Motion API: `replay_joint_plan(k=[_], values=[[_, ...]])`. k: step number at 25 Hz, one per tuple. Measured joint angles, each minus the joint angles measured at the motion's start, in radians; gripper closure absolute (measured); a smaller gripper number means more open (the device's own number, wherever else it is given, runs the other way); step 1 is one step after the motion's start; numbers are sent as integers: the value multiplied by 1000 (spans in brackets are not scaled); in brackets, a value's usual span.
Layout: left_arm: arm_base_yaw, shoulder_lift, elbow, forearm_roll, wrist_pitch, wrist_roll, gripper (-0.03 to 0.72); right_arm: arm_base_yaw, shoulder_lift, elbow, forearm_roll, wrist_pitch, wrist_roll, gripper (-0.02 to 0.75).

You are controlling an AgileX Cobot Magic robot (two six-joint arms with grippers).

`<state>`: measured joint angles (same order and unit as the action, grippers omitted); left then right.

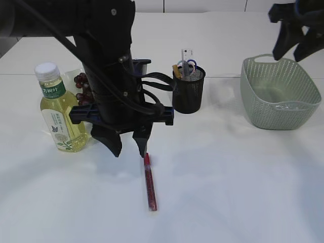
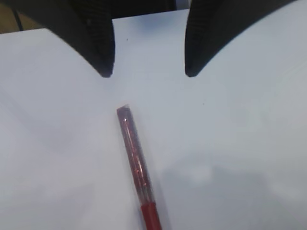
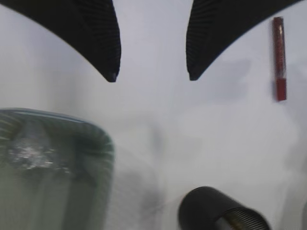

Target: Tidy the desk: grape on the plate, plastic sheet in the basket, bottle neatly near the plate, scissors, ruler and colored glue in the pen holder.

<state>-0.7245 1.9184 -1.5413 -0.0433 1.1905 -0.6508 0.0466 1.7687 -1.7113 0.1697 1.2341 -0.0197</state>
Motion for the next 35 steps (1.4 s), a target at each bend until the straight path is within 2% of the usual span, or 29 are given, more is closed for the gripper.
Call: replay_joint_plan(k=[5,8,16,24,35], values=[[0,40,0,4,-57,-68,337,-132,0,0,-4,2,2,372],[-2,85,0,-10,-71,-103,337,-163,0,0,8,2,2,372],[-3,168,0,-26,-160,-184,337,-164,23,0,113,2,2,372],[-3,221,0,4,-214,-256,337,-164,28,0,120,2,4,372],[-3,252,0,43,-218,-263,337,-164,35,0,122,2,4,373]])
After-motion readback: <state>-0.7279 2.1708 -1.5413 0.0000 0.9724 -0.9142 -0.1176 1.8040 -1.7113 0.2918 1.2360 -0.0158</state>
